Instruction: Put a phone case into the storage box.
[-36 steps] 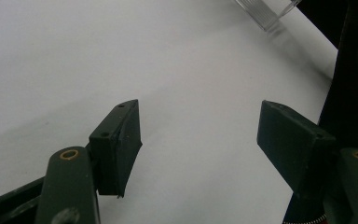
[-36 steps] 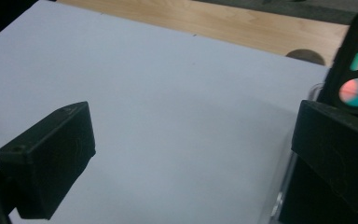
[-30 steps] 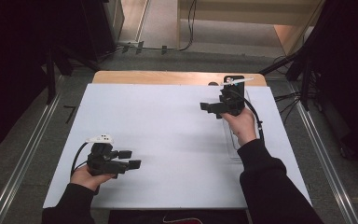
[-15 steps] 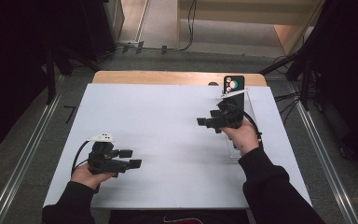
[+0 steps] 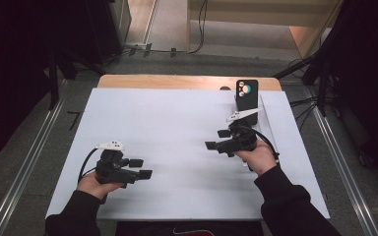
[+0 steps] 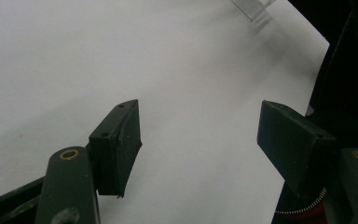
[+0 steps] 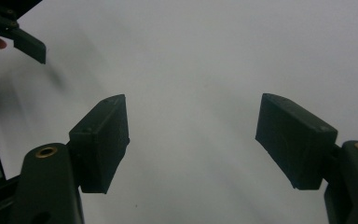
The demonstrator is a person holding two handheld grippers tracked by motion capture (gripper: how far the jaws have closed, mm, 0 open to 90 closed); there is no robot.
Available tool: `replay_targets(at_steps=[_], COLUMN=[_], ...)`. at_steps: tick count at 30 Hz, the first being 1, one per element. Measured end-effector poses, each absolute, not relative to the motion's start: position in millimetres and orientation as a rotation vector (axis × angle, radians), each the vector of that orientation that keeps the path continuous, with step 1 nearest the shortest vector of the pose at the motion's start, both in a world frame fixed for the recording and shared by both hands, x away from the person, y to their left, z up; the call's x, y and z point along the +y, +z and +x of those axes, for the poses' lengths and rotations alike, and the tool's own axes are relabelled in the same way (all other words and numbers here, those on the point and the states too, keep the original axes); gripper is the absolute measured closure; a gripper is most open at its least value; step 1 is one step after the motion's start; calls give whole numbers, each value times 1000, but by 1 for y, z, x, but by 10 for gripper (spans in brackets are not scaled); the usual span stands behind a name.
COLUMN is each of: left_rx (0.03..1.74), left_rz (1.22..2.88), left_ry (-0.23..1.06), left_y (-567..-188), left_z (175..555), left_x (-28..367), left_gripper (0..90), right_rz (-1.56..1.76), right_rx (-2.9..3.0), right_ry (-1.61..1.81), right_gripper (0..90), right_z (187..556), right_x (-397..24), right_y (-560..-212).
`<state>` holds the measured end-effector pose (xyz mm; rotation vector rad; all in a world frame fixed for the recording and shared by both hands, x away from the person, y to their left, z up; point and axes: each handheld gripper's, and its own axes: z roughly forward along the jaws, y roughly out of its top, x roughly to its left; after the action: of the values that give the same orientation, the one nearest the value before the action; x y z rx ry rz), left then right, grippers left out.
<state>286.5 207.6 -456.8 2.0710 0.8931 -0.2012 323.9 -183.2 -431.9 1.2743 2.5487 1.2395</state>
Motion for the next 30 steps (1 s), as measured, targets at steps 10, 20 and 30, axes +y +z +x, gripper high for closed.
replay_targets(at_steps=[10, 20, 30], left_rx=[878, 874, 866], left_rz=[2090, 2088, 2094], left_ry=[-220, -224, -223], left_y=[-459, -458, -458], left_z=[286, 286, 285], left_x=[204, 205, 203], left_gripper=[303, 303, 303], right_rz=[1208, 1151, 1172], right_rx=[2616, 2674, 2681], right_ry=[1273, 1260, 1212], right_gripper=[235, 232, 231], right_z=[305, 287, 271], right_x=[-187, -197, -214], right_y=[-439, -447, -454])
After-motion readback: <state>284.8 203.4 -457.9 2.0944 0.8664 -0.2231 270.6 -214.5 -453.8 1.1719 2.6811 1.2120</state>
